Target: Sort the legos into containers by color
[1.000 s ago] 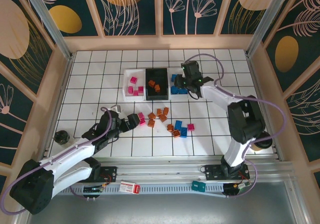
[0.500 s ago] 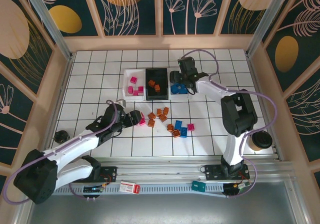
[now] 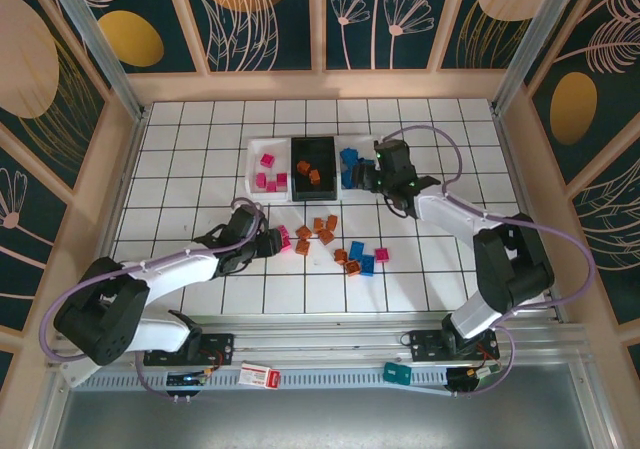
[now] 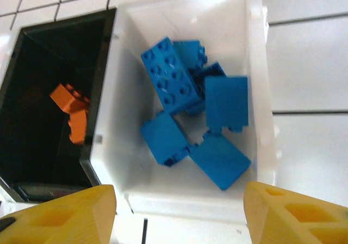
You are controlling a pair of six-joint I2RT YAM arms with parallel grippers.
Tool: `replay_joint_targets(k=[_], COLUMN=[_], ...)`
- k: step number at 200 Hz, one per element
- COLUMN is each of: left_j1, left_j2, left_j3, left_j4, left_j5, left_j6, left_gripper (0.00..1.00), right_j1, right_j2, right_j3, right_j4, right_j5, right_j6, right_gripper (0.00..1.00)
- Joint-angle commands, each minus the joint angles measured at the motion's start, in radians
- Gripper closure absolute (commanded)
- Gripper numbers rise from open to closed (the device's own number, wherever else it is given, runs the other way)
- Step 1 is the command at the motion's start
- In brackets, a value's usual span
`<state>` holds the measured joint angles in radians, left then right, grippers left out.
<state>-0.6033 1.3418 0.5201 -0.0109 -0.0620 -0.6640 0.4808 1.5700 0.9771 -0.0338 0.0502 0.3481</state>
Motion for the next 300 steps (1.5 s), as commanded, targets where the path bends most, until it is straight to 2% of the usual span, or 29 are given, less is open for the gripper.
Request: replay_joint_targets(k=[1, 30, 54, 98, 132, 166, 187, 194, 223, 236, 264, 273, 300], left_j1=[-0.004, -0.004, -0.003, -0.004, -0.003, 0.0, 0.0, -0.001, -0.003, -0.003, -0.003, -0.002, 0.003], left_j2=[0.035, 0.077, 0.076, -0.017, -0.08, -0.072, -0.035, -0.028, -0.002, -0.005, -0.051, -0.057, -0.039], left_j3=[0.036, 0.024, 0.0, -0.029, -0.003, 0.123, 0.162, 0.157, 0.096, 0.066, 0.026, 0.025, 0.03], left_j4=[0.035, 0.052, 0.074, 0.058, -0.008, -0.118, -0.13, -0.122, -0.075, -0.074, -0.069, -0.07, -0.09], left_j5=[-0.01, 0.007, 0.027, 0.028, -0.032, -0.128, -0.096, -0.075, -0.009, -0.024, -0.065, -0.076, -0.177], left_j6=[0.031, 0.028, 0.006, -0.023, -0.035, 0.018, 0.043, 0.044, 0.035, 0.024, 0.011, 0.011, -0.014], left_gripper=[0.47, 0.5, 0.61, 0.75, 0.75, 0.67, 0.64, 0.65, 0.71, 0.65, 0.36, 0.32, 0.3], right_j1=[0.012, 0.016, 0.017, 0.018, 0.027, 0.042, 0.06, 0.061, 0.167, 0.21, 0.271, 0.278, 0.288], right_j2=[-0.058, -0.093, -0.108, -0.119, -0.142, -0.166, -0.172, -0.177, -0.17, -0.15, -0.117, -0.106, -0.092], right_j3=[-0.041, -0.072, -0.086, -0.119, -0.158, -0.201, -0.23, -0.239, -0.259, -0.251, -0.229, -0.222, -0.204], right_j4=[0.05, 0.052, 0.054, 0.082, 0.092, 0.103, 0.108, 0.109, 0.129, 0.132, 0.142, 0.147, 0.145], right_j5=[-0.021, -0.019, -0.01, -0.006, -0.004, -0.003, -0.002, 0.003, -0.03, -0.031, -0.028, -0.029, -0.024], right_j6=[0.04, 0.046, 0.048, 0.072, 0.086, 0.097, 0.106, 0.108, 0.086, 0.081, 0.087, 0.091, 0.092], right_gripper=[0.36, 0.36, 0.36, 0.36, 0.36, 0.36, 0.36, 0.36, 0.36, 0.36, 0.36, 0.36, 0.36])
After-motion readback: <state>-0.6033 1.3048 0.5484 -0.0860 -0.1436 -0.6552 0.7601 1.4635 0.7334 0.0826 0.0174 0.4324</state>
